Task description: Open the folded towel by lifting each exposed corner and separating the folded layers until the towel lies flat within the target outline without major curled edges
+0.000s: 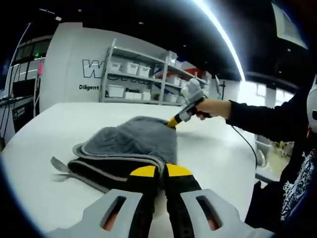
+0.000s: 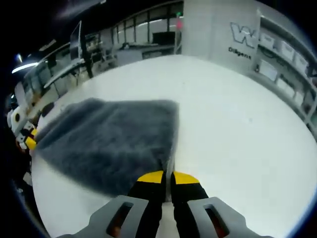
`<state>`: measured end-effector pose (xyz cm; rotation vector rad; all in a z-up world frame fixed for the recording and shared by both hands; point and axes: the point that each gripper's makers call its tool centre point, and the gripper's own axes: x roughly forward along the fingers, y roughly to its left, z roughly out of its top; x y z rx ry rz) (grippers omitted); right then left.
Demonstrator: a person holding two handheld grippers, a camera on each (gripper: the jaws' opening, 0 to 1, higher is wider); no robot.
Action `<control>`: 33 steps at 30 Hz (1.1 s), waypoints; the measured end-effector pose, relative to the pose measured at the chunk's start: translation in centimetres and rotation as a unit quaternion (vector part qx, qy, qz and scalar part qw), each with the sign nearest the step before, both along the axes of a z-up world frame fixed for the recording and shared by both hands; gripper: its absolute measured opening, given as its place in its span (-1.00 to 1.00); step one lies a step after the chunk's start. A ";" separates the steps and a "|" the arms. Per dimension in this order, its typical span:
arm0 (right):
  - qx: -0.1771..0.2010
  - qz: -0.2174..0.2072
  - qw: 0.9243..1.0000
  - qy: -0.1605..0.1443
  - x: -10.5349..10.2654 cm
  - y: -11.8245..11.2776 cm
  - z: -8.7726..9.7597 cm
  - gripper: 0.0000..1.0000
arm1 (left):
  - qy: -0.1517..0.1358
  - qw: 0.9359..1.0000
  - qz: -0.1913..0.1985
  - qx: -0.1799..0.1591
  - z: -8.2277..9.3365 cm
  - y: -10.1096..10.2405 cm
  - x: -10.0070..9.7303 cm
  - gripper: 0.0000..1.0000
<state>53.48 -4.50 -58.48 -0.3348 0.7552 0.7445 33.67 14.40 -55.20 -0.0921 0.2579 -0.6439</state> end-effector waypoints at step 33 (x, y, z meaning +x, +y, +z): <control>-0.053 0.032 0.998 0.002 3.2 0.6 -0.3 -0.97 | -0.005 1.000 -0.023 -0.003 0.8 -3.4 -0.7 -0.92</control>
